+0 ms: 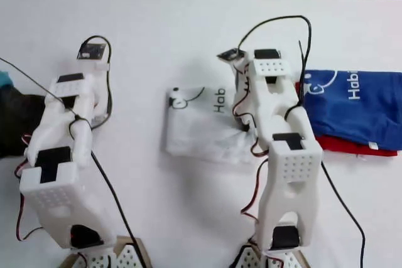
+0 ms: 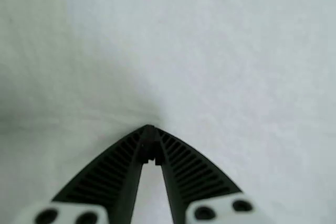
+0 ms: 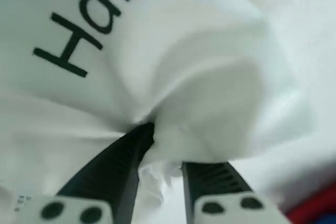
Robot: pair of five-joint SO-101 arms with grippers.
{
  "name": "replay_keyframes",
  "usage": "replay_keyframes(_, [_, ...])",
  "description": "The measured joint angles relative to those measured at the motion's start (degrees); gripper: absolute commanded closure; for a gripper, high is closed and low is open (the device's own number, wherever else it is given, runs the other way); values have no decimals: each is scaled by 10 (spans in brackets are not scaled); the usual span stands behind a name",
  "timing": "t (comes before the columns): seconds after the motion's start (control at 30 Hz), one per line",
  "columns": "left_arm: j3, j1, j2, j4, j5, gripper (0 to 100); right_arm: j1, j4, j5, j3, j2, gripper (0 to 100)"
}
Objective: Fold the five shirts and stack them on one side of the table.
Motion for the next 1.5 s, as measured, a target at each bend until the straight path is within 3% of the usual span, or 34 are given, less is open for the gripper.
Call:
replay_keyframes(0.23, [0,0,0,0,0,974,31,55,47,-87,-15,978])
replay_keyframes(0.57, [0,0,0,0,0,974,89,63,105,-71,-222,978])
replay_keyframes(0.77, [0,0,0,0,0,974,160,63,162,-71,-300,978])
replay_keyframes(1.13, [0,0,0,0,0,974,309,28,273,-123,-308,978])
replay_keyframes(1.5, [0,0,0,0,0,974,404,-47,317,-127,-237,978])
